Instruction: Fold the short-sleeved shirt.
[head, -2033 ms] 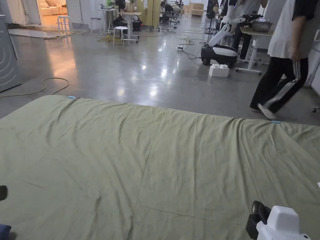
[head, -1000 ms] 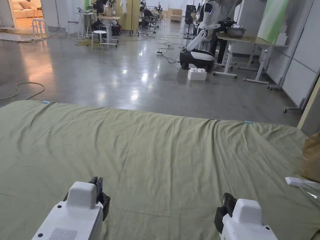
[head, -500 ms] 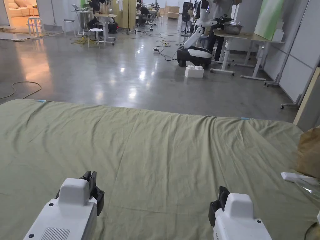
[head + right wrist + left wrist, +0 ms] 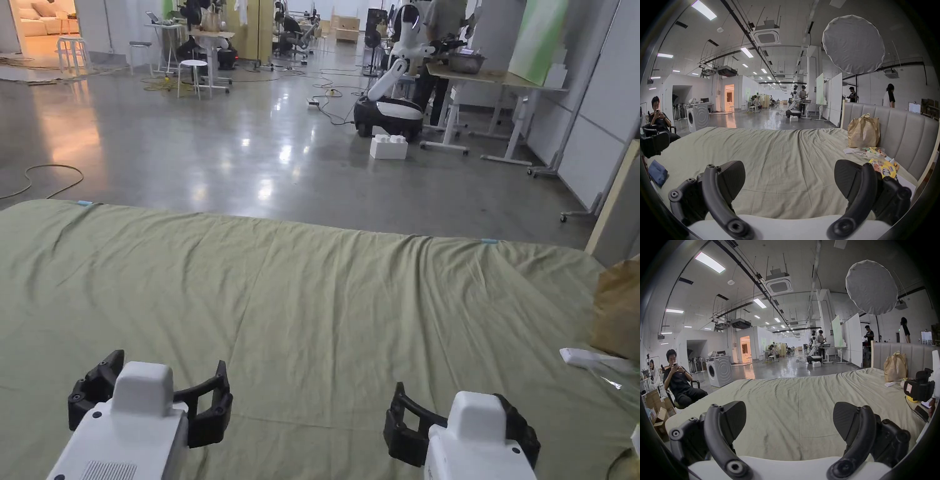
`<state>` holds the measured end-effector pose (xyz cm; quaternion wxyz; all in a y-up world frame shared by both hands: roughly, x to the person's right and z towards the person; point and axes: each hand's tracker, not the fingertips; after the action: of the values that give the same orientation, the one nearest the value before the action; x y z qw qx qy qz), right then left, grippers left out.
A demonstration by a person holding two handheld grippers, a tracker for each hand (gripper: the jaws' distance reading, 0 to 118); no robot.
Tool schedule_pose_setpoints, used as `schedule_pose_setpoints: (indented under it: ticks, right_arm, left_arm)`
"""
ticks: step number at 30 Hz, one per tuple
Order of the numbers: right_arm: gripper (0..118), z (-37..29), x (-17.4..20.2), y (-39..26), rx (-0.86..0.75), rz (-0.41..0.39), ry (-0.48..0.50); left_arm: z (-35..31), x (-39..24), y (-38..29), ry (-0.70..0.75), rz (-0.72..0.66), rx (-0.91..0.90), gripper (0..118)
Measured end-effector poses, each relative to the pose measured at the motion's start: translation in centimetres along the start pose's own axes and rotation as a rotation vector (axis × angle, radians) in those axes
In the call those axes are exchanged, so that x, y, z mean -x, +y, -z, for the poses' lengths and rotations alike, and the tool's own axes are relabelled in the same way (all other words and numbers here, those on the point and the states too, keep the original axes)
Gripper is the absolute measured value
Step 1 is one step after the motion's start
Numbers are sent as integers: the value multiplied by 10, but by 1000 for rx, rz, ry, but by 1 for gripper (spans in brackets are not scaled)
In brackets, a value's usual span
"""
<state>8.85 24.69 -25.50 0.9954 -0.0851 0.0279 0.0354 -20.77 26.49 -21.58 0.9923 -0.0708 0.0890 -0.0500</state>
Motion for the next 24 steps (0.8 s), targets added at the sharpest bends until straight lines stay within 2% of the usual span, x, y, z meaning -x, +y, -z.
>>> schedule_pose_setpoints:
  ticks: [4, 7, 12, 15, 20, 24]
  right_arm:
    - [112, 3, -4, 4, 23, 44, 22]
    - [112, 6, -5, 6, 26, 33, 32]
    - [113, 13, -6, 10, 53, 5, -17]
    - [113, 19, -11, 12, 107, 85, -27]
    - [113, 24, -14, 20, 123, 101, -37]
    - [113, 28, -10, 26, 143, 77, -67]
  left_arm:
    - [3, 6, 0, 11, -16, 7, 108]
    - [6, 8, 0, 39, -6, 19, 110]
    - [11, 20, -1, 43, -22, 38, 110]
    - [14, 26, 2, 51, -33, 59, 110]
    - [16, 33, 3, 52, -50, 64, 110]
    - [15, 34, 5, 27, -70, 61, 110]
